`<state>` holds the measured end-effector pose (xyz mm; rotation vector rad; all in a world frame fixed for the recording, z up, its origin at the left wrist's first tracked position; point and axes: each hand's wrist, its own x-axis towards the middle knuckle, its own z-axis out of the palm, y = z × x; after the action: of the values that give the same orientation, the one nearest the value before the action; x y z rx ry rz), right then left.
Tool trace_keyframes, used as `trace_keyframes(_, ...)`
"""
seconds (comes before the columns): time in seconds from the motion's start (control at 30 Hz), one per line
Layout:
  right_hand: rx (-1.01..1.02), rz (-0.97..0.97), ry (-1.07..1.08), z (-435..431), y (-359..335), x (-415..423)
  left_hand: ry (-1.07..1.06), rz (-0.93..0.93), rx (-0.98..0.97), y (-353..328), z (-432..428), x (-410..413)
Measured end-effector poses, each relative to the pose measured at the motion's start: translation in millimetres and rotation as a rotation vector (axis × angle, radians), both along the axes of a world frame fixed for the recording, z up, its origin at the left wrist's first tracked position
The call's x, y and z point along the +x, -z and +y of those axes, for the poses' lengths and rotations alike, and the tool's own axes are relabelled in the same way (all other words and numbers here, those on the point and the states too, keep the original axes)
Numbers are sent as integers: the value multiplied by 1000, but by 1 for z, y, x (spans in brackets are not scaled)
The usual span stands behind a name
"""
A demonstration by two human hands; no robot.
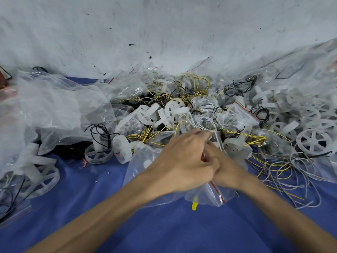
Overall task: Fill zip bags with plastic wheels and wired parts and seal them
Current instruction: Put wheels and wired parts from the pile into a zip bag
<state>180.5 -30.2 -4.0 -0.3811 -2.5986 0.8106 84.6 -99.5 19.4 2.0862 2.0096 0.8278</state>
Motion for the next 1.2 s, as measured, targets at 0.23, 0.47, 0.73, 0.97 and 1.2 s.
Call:
trace_keyframes(0.23, -253, -410, 74, 1, 28, 5, 32, -120, -84, 10, 1, 6)
trace_keyframes(0.47, 63, -693, -39, 6, 36, 4, -11, -117, -86, 25, 12, -1)
trace_keyframes(0.73, -55, -714, -181, 12, -6, 8, -100, -259, -160, 36, 26, -11)
trace_keyframes(0.97, -87, -38, 181, 68, -33, 23, -125, -356, -230, 46, 33, -20)
trace_keyframes(1.2, 279, -373, 505, 107, 14, -11, -120, -303, -258, 56, 37, -22)
